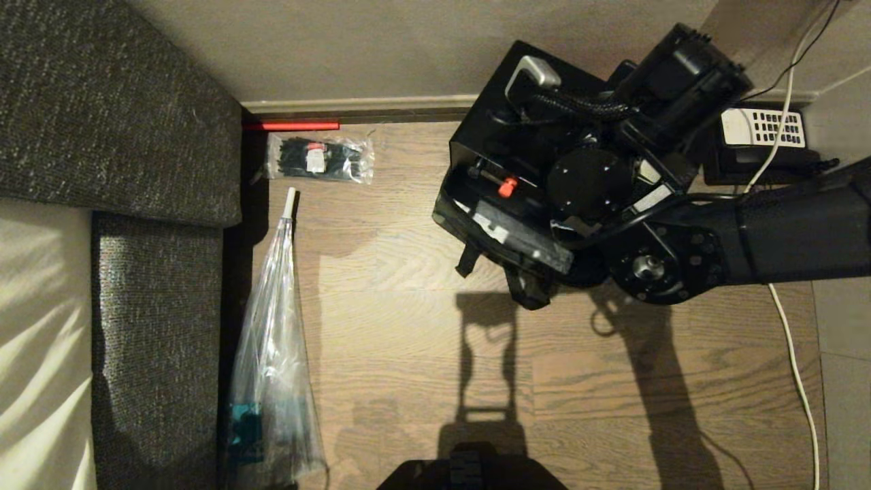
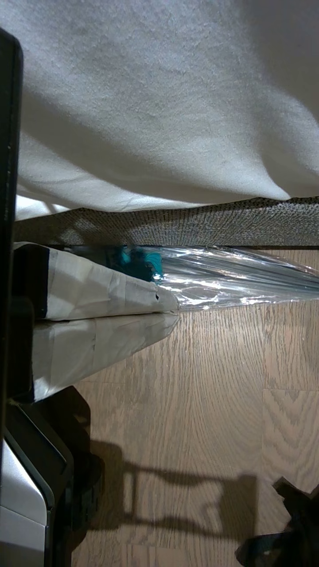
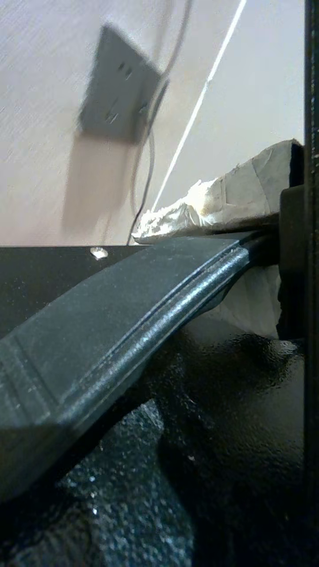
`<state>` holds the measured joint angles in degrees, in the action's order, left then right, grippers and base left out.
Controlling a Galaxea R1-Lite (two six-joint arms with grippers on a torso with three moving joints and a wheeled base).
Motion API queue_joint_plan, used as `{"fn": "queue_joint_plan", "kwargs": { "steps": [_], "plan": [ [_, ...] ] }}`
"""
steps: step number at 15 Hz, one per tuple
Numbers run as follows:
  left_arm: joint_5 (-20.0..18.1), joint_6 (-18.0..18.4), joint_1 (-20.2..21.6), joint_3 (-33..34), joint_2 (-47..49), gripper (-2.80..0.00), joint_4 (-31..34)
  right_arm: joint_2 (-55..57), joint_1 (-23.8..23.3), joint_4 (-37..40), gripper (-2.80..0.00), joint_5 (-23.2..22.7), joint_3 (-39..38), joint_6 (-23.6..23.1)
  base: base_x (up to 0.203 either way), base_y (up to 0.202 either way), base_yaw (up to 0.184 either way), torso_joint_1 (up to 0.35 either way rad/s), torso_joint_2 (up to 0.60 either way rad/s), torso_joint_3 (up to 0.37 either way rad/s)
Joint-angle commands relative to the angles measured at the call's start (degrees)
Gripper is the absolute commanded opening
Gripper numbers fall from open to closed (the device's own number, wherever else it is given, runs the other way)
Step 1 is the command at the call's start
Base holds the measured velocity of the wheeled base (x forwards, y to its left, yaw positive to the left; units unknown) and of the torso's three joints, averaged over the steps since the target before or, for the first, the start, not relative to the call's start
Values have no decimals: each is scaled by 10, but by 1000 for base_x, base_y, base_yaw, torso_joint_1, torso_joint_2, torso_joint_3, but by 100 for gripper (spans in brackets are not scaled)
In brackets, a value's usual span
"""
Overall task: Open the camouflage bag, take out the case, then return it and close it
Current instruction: Release the handle
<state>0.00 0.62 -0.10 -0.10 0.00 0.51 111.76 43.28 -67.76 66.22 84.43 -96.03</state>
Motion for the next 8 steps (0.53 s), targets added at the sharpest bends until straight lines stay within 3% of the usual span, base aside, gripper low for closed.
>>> {"fn": "queue_joint_plan", "kwargs": {
  "steps": [1,8],
  "plan": [
    [0,0,0,0,0,-280,0,-51,-3,1,-280,6,-26,-5,0,0,0,0,0,0],
    [0,0,0,0,0,-280,0,-132,-46,11,-280,7,-110,-4,0,0,0,0,0,0]
  ]
}}
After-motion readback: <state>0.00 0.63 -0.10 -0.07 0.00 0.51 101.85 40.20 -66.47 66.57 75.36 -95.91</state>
